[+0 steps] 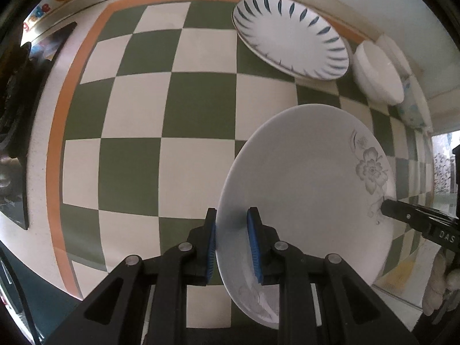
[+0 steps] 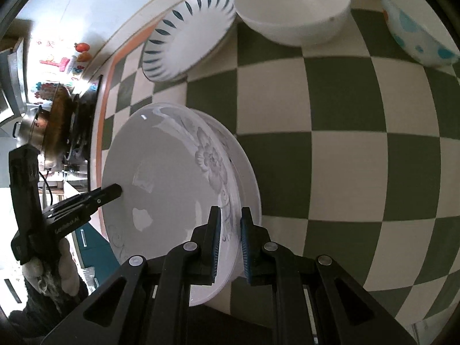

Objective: Organize plates and bowls
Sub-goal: 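Carry the grey-flower plate with both grippers onto the pink-flower plate, open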

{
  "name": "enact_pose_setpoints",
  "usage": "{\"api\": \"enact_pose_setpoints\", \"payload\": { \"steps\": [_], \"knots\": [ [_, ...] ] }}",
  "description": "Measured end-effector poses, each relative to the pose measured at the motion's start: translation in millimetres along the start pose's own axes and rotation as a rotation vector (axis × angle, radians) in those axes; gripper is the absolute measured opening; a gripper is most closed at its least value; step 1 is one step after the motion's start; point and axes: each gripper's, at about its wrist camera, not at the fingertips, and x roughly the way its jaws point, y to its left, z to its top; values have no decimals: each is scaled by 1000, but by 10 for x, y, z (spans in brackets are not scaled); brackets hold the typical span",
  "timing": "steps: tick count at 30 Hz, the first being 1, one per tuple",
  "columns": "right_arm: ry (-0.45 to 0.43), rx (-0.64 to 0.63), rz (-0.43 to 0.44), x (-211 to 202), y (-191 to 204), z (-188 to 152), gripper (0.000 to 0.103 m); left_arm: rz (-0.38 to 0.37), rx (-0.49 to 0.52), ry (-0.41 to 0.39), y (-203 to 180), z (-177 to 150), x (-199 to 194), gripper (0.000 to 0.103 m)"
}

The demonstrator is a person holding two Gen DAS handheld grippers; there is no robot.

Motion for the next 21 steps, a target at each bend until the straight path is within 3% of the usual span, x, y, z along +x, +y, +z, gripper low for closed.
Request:
{"api": "enact_pose_setpoints", "payload": {
  "steps": [21],
  "knots": [
    [58,-23,-81,128,121,38,18,48,14,23,-107,14,189,20]
  ]
}}
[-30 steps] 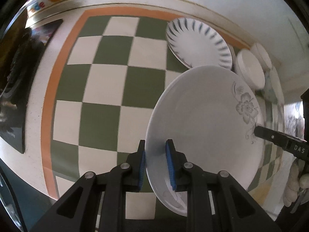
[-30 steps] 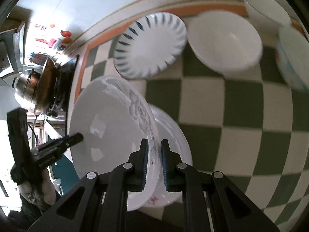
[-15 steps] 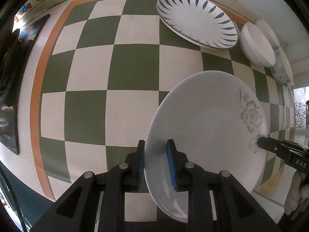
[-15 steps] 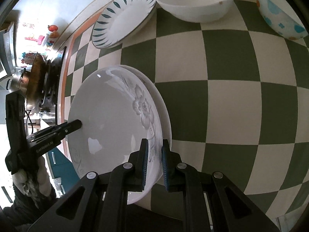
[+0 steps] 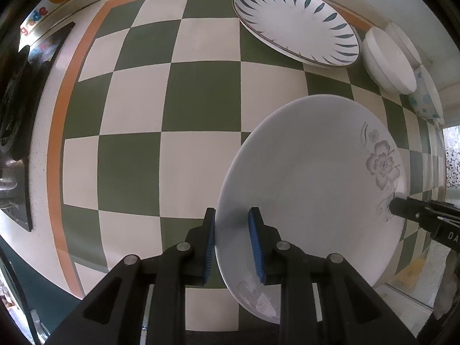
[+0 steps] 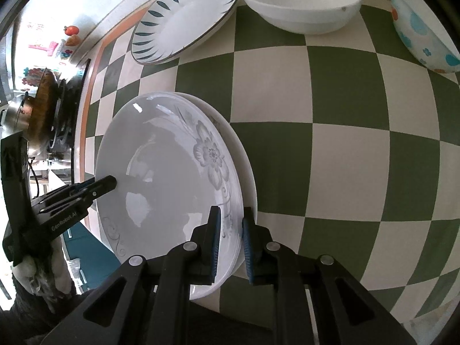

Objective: Organize plates and bowls
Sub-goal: 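Carry the grey-flower plate with both grippers onto the pink-flower plate, open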

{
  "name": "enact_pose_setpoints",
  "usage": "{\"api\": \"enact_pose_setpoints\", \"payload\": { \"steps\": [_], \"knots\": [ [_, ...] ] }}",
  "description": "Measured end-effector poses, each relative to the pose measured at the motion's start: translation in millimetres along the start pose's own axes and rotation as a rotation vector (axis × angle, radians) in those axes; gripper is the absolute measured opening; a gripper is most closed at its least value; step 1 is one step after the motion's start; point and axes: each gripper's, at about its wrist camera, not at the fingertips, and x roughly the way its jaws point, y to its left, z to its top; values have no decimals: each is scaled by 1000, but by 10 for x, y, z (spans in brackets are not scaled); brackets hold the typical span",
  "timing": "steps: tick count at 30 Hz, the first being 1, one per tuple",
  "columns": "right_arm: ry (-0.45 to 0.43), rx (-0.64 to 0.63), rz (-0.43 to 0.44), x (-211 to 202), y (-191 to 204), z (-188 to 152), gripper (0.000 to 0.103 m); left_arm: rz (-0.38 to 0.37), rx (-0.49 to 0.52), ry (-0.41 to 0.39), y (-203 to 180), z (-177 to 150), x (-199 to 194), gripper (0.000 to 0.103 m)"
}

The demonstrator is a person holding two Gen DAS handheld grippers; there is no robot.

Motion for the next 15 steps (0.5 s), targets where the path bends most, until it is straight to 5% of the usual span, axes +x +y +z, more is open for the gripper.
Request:
{"api": "enact_pose_setpoints", "payload": {
  "steps": [15],
  "knots": [
    [42,-32,-131,3,209,79,23,1,46,16,-151,-27,71,20]
  ]
}}
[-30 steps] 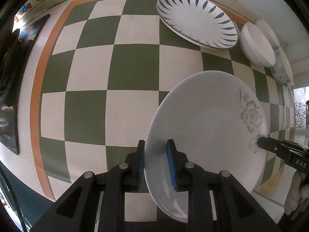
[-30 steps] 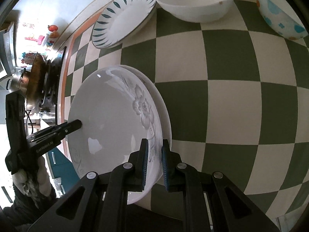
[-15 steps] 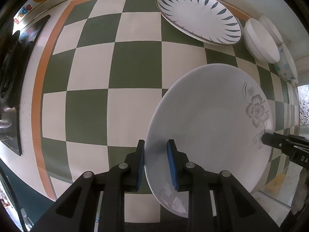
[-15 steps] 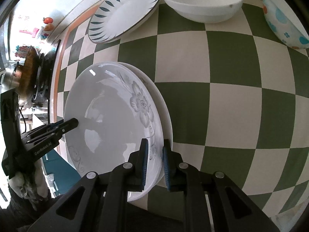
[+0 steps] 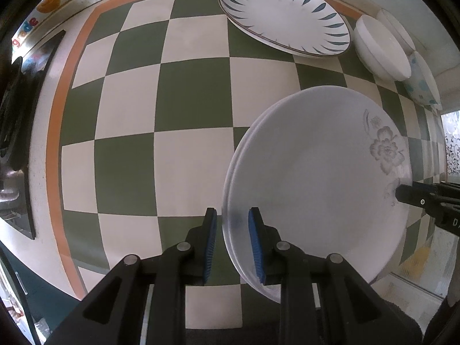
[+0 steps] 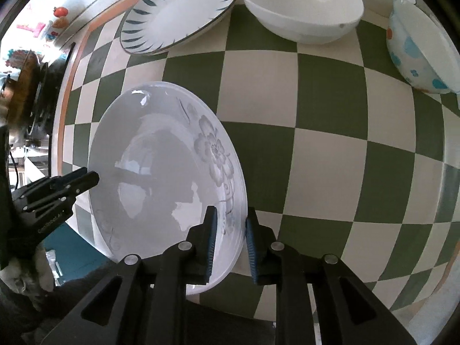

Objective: Organize plates and bowls
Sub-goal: 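Carry the grey-flower plate with both grippers onto the pink-flower plate, open, then close both grippers on the rim of the blue-striped plate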

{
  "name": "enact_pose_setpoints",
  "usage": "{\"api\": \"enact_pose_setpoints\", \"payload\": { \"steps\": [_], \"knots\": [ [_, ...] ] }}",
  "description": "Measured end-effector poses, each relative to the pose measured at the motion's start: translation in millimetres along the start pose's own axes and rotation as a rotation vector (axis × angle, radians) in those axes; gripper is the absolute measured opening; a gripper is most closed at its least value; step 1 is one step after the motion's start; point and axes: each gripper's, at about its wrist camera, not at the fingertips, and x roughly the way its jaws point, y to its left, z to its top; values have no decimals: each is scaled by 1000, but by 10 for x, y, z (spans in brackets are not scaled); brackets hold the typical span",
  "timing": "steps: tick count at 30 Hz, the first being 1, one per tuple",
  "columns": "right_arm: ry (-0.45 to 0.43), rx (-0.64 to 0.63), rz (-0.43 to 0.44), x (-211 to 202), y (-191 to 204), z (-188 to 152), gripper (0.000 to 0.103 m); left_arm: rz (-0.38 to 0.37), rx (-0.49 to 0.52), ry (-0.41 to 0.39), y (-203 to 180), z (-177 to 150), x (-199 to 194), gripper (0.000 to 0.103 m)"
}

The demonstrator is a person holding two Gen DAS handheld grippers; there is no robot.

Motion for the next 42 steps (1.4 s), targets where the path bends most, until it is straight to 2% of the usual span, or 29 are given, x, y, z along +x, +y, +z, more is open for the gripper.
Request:
{"api": "enact_pose_setpoints", "payload": {
  "steps": [3,6,8,11,16,20,25,30,33,35,42],
  "knots": [
    [7,27,30,-11,-23,15,23,-13,-8,-10,43,9,-96,20],
    [-41,73,57,-153,-48,65,23,-19,-23,-50,111,102,-283,20],
    [-94,113,135,-283,-60,129,23,-35,-33,-86,151,251,-426,21],
    [-177,164,230,-406,-39,304,23,-50,-41,-125,248,633,-554,21],
    [-265,285,303,-308,-66,785,23,-39,-24,-143,375,1416,-560,21],
    [-274,373,303,-107,-100,1144,23,-41,23,-104,390,2008,-359,21],
    [-271,464,283,159,-128,1412,23,-43,95,-35,312,2521,-37,21],
    [-262,498,261,295,-105,1565,23,-37,156,19,219,2771,230,22],
    [-262,511,251,361,-101,1619,20,-92,176,35,169,2829,314,19],
    [-263,513,234,392,-92,1613,11,-79,201,7,133,2818,295,18],
    [-287,473,221,424,-42,1533,10,-57,223,-31,188,2543,197,16]
  ]
}}
